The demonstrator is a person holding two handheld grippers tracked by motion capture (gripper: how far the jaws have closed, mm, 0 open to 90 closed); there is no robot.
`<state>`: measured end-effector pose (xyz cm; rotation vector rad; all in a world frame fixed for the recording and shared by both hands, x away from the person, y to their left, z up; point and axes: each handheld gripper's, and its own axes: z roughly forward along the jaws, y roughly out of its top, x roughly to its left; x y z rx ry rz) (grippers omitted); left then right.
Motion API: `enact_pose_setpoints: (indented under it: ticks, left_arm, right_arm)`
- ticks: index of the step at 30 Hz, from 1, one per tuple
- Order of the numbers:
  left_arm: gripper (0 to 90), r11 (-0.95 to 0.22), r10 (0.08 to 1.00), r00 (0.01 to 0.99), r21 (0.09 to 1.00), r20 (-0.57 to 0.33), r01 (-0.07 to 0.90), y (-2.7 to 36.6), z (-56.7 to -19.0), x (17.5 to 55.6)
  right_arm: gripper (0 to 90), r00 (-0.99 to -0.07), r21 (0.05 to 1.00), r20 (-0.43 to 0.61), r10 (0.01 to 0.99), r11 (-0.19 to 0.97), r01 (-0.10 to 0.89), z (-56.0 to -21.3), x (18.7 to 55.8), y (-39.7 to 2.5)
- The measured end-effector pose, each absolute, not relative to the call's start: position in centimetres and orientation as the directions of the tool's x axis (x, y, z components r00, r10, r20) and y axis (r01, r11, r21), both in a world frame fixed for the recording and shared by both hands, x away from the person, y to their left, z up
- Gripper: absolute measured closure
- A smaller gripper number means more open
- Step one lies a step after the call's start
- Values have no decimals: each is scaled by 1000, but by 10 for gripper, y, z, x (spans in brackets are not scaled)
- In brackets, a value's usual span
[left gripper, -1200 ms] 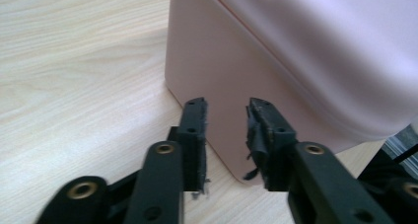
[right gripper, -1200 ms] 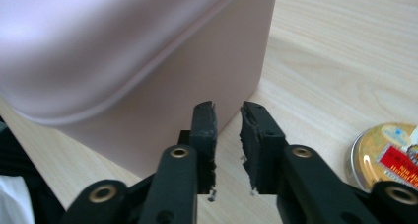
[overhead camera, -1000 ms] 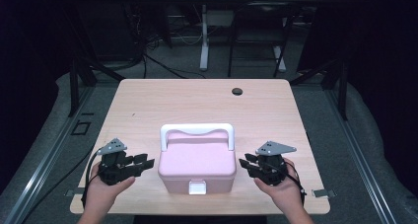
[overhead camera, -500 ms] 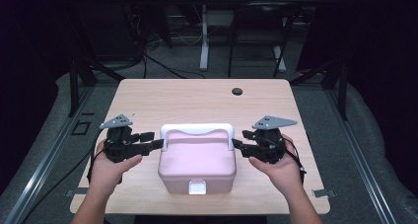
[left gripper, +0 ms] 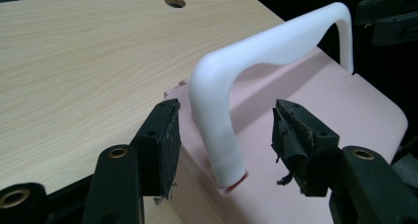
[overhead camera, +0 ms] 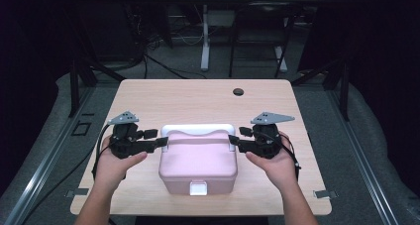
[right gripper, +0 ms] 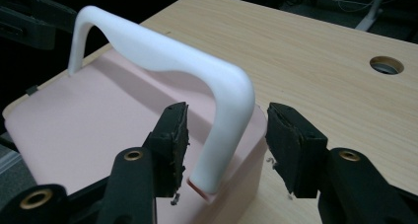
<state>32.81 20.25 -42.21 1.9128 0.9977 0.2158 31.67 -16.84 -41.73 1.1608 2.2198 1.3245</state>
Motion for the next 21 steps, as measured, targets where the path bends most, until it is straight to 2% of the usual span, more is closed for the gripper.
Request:
enact_pose_setpoints:
  ticks: [4, 6, 12, 17, 21]
  left_arm:
    - [453, -246, 708, 665, 800, -237, 548, 197, -431, 328]
    - [486, -259, 705, 671, 797, -230, 546, 194, -435, 328]
    - [553, -285, 699, 682, 792, -214, 541, 192, -441, 327]
    - [641, -295, 687, 700, 807, -193, 512, 196, -437, 323]
    - [667, -297, 679, 709, 811, -191, 504, 197, -439, 320]
  right_arm:
    - [499, -631, 826, 144, 762, 259, 501, -425, 319, -165]
    - [500, -637, 822, 143, 757, 267, 502, -429, 320, -162]
    - [602, -651, 813, 154, 743, 279, 511, -437, 322, -161]
    - [627, -672, 822, 166, 722, 275, 498, -433, 317, -164]
    - [628, -680, 824, 131, 722, 302, 479, -430, 311, -163]
